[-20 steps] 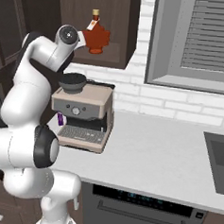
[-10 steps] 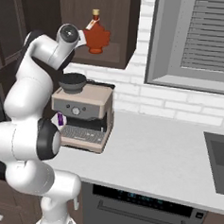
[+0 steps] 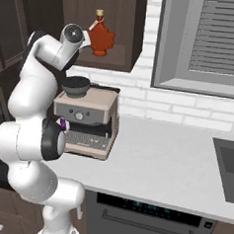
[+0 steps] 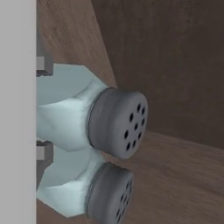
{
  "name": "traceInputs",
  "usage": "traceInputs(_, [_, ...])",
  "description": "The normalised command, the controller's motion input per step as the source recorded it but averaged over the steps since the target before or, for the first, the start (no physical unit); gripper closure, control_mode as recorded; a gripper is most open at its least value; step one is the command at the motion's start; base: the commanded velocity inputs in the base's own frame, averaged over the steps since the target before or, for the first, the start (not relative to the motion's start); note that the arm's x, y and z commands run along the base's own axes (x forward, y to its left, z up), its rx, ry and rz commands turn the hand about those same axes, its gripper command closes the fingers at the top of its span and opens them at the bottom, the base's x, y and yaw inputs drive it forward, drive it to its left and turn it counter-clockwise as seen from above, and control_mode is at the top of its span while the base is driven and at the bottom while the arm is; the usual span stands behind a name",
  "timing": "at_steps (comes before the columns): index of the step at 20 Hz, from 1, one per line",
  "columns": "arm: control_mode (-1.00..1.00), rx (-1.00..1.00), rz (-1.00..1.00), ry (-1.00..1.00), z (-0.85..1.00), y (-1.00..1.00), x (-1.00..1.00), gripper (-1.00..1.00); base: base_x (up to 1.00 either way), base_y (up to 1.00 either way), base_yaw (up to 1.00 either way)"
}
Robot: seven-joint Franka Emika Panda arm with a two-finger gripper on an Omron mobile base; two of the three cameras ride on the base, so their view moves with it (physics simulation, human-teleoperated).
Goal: Put the shaker and condiment bottle from the counter next to their counterparts in the cabinet.
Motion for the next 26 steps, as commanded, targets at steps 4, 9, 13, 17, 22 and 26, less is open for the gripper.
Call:
traceInputs(4, [-1.00,0.00,0.00,0.00,-0.03,0.03,0.00,-1.00,0.00,0.00,0.00])
traceInputs(9, [-1.00,0.00,0.00,0.00,0.00,0.01,-0.02,-1.00,0.00,0.00,0.00])
traceInputs(13, [-1.00,0.00,0.00,0.00,0.00,0.00,-0.21,-1.00,0.00,0.00,0.00])
traceInputs(17, [-1.00,0.00,0.00,0.00,0.00,0.00,-0.33,-1.00,0.00,0.00,0.00])
traceInputs(22, [-1.00,0.00,0.00,0.00,0.02,0.00,-0.52,-1.00,0.00,0.00,0.00])
traceInputs(26, [-1.00,0.01,-0.01,0.00,0.07,0.00,-0.57,-1.00,0.00,0.00,0.00])
